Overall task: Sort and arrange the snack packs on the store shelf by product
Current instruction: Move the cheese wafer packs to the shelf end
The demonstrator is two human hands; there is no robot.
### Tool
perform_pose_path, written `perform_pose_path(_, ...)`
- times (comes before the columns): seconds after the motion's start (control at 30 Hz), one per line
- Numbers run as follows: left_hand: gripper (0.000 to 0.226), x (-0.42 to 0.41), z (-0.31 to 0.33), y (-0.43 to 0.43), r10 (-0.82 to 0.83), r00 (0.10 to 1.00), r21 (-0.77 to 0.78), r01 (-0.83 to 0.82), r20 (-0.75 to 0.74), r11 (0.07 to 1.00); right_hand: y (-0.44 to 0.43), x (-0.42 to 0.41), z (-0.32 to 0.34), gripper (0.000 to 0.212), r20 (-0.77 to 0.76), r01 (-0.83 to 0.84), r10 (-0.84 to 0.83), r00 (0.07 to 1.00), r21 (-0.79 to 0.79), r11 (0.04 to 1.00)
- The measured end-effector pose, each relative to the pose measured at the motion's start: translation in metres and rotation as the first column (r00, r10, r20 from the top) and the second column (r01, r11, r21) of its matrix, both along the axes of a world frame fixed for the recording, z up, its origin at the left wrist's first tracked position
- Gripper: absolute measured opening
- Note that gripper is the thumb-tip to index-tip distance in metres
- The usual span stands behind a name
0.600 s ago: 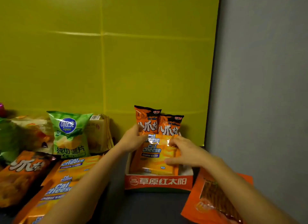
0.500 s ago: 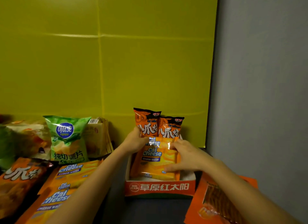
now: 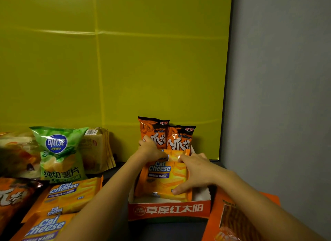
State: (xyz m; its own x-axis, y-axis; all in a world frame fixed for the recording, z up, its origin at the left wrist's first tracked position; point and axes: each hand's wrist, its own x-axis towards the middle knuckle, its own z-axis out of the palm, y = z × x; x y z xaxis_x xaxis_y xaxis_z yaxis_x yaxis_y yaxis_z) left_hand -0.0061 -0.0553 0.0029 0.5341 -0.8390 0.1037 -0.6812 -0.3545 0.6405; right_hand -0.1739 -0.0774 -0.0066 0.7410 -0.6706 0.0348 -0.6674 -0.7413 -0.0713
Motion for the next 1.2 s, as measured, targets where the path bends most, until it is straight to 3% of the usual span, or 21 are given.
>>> perform_pose_path(0.17,0.088,0.012,-0.001,0.007,0.001,0.999,-0.062,-0.003,-0.032,0.998,0.003,-0.001,0.001,0.094,0.050,-0.034,0.036,0.998,-0.047,0.998)
perform_pose_path(0.33,0.055,0.018,0.004,0.011,-0.070,0.995,-0.037,0.067,-0.074,0.997,0.002,-0.002,0.004,0.081,0.189,-0.004,0.003,0.982,0.006,1.000)
perform_pose_path(0.47,0.050,0.016,0.010,0.014,-0.109,0.976,0.008,0.112,-0.188,0.994,0.000,-0.003,-0.001,0.079,0.259,0.019,-0.028,0.966,0.037,0.999)
perform_pose_path(0.67,0.049,0.006,0.012,0.014,-0.090,0.950,0.035,0.105,-0.300,0.994,-0.004,-0.013,0.004,0.066,0.471,0.023,-0.131,0.872,0.228,0.973)
perform_pose_path(0.73,0.048,0.004,0.011,0.013,-0.087,0.945,0.013,0.095,-0.316,0.995,-0.005,-0.019,0.005,0.063,0.579,-0.013,-0.196,0.792,0.338,0.941)
perform_pose_path(0.83,0.031,0.001,0.010,0.014,-0.103,0.921,-0.070,0.083,-0.376,0.994,-0.005,-0.031,0.004,0.056,0.720,-0.120,-0.313,0.619,0.481,0.869)
perform_pose_path(0.9,0.018,-0.003,0.009,0.016,-0.146,0.879,-0.156,0.083,-0.453,0.984,-0.005,-0.035,0.002,0.041,0.752,-0.180,-0.345,0.561,0.518,0.836)
perform_pose_path(1.0,0.019,-0.005,0.006,0.017,-0.241,0.831,-0.302,0.092,-0.502,0.949,-0.003,-0.038,0.003,0.032,0.779,-0.270,-0.385,0.495,0.560,0.783)
perform_pose_path(1.1,0.015,-0.005,0.009,0.025,-0.310,0.789,-0.502,0.003,-0.530,0.865,-0.005,-0.042,0.011,0.021,0.815,-0.299,-0.396,0.423,0.538,0.788)
perform_pose_path(1.2,0.006,0.004,0.019,0.044,-0.308,0.830,-0.671,-0.105,-0.466,0.734,-0.008,-0.046,0.020,0.017,0.831,-0.333,-0.420,0.366,0.538,0.774)
